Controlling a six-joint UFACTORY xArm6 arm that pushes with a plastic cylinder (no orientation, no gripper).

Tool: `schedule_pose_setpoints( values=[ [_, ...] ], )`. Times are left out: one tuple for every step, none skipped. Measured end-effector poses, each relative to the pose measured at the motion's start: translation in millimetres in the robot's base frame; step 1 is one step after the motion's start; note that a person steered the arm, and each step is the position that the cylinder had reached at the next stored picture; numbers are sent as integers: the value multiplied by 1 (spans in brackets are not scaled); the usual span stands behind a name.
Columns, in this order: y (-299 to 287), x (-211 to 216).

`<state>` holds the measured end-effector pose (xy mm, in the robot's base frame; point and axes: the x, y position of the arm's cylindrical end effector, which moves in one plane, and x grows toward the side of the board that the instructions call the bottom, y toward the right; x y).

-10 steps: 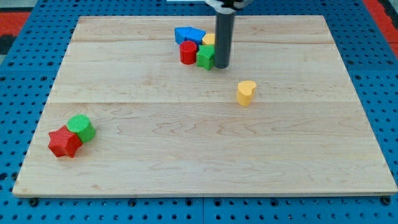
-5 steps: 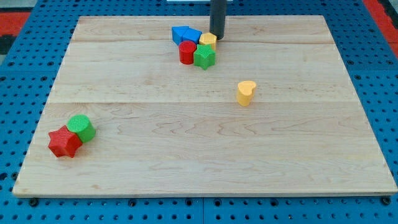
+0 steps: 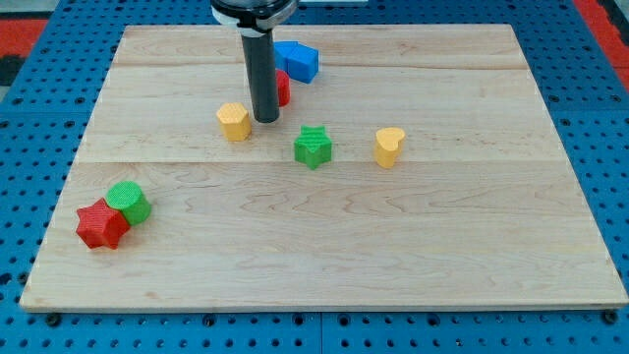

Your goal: Slide the yellow hexagon and green star to the top left side of the green circle

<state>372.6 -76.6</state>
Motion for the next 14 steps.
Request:
schedule_pose_setpoints(
  values=[
    [-68, 12],
    [-103, 66],
    [-107, 20],
    [-154, 36],
    [-132, 79],
    [-114, 60],
    [-12, 86],
    [77, 103],
    [86, 67],
    [16, 57],
    [17, 71],
    [76, 69],
    [76, 33],
    [-1, 23]
  ],
)
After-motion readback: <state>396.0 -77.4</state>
